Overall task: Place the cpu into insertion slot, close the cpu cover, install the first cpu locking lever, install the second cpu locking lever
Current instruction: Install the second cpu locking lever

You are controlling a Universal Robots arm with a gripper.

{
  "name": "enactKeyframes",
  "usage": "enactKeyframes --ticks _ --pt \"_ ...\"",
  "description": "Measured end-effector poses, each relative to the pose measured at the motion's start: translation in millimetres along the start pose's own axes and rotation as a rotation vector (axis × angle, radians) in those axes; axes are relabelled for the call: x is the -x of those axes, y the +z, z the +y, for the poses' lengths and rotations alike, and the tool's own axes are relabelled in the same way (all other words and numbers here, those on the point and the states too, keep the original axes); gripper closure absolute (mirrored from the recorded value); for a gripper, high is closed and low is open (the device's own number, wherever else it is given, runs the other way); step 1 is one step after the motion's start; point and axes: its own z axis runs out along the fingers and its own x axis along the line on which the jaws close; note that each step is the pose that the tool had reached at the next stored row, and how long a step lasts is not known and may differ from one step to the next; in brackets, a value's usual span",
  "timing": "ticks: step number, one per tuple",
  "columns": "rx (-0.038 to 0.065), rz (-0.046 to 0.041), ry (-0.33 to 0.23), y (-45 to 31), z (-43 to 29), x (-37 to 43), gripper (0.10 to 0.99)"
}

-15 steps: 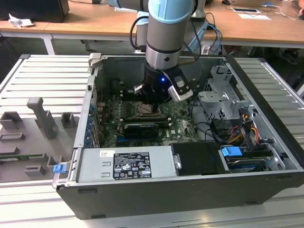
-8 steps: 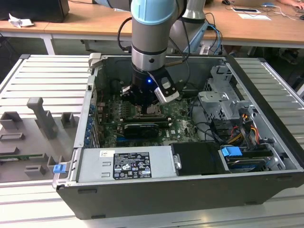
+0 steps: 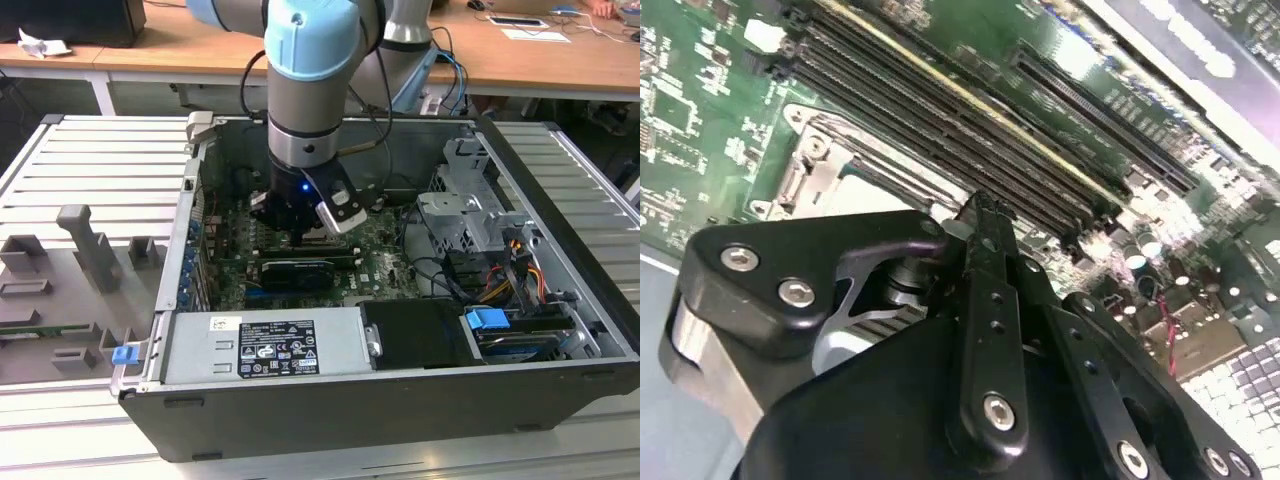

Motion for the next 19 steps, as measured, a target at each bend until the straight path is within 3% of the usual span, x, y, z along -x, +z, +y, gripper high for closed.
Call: enactKeyframes --ticks 1,4,13,19 --pt "0.015 -0.0008 0.000 5.4 -1.6 -1.5 0.980" --pt "0.027 -0.0015 0.000 11.0 -2.6 -8.9 0.980" --pt "0.059 -0.0032 0.000 17.4 -3.5 -12.6 0.980" --pt "0.072 -0.0038 0.000 21.6 -4.2 -12.8 0.980"
